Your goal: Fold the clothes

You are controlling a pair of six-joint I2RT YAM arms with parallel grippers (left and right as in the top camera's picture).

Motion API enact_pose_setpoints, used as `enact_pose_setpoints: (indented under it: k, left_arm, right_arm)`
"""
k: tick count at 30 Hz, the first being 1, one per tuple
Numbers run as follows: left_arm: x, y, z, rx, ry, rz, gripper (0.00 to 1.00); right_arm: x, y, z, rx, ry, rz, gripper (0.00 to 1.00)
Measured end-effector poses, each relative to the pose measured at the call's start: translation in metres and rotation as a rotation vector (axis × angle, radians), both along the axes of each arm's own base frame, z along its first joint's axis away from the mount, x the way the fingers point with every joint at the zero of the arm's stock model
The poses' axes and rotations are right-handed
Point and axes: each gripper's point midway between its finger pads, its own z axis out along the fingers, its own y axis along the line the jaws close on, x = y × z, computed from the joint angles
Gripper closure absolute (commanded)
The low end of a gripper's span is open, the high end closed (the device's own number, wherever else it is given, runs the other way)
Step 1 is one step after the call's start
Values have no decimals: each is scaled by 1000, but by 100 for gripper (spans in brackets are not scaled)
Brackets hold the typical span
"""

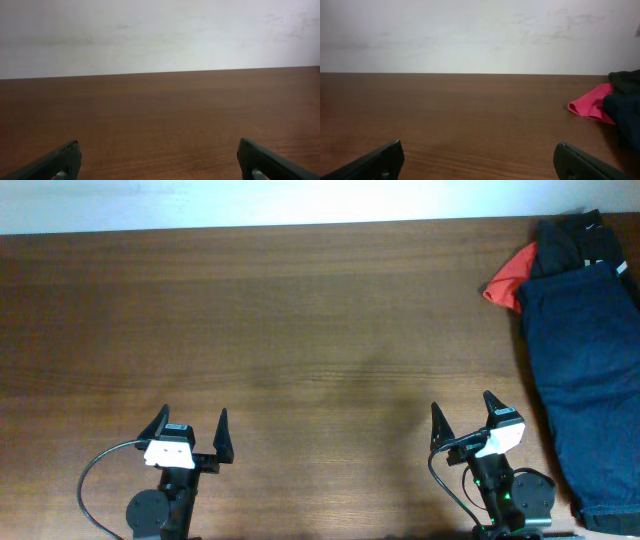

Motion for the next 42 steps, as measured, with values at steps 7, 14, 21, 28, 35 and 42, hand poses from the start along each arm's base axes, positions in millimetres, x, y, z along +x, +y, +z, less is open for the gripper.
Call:
enact_pose_setpoints:
  k: [7, 14, 21, 28, 35, 42]
  left_arm:
    - [0, 0, 0, 0, 0, 0, 1]
    - [0, 0, 0, 0, 0, 0, 1]
    - [0, 0, 0, 0, 0, 0, 1]
    - [0, 0, 0, 0, 0, 0, 1]
    - [0, 0, 0, 0, 0, 0, 1]
    - [0, 0, 0, 0, 2, 0, 1]
  right_arm:
    - [0, 0, 0, 0, 0, 0, 1]
    - [0, 0, 0, 0, 0, 0, 1]
    - [0, 0, 0, 0, 0, 0, 1]
    - [0, 0, 0, 1, 0, 0, 1]
    - [-4, 16, 19, 86, -56, 96, 1]
    - [-36, 74, 25, 489, 132, 472, 1]
